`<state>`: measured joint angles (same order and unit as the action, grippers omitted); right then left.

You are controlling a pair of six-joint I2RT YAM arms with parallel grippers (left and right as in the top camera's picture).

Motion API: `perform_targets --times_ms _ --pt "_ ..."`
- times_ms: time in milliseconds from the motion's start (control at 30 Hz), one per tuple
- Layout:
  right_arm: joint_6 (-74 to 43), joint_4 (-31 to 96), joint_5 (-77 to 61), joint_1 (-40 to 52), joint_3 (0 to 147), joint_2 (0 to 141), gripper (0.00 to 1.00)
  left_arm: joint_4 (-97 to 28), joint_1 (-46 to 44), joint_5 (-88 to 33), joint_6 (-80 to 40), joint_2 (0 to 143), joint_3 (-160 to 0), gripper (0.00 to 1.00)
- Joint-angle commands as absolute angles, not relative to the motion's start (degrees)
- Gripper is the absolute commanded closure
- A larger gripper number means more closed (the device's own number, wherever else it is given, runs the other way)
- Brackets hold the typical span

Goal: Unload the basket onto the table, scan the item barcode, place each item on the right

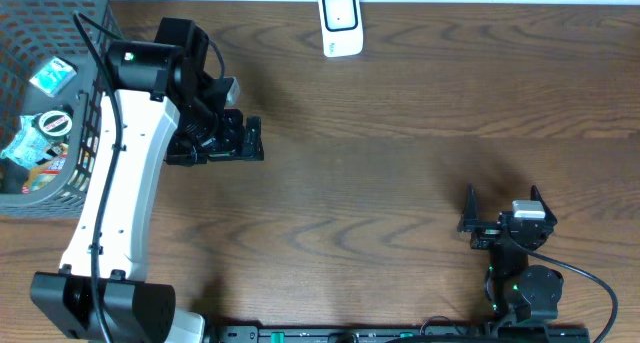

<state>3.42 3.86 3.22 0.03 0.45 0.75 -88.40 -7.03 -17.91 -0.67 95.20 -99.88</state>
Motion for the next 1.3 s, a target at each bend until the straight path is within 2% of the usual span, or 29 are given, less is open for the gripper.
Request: perform_targets --times_ms 0,867,1267 --pt "3.3 4.0 3.5 0.4 0.3 0.6 0.01 -89.3 -7.0 -18.8 -0.6 94.9 -100.0 0.02" --pt "3.3 4.0 3.5 0.4 0.3 0.6 0.01 -89.0 -7.0 -18.8 1.5 94.9 -100.0 0.02" --pt "3.3 4.0 3.5 0.4 0.3 0.6 0.01 -79.0 -6.5 -18.8 0.8 94.9 -90.3 0.02"
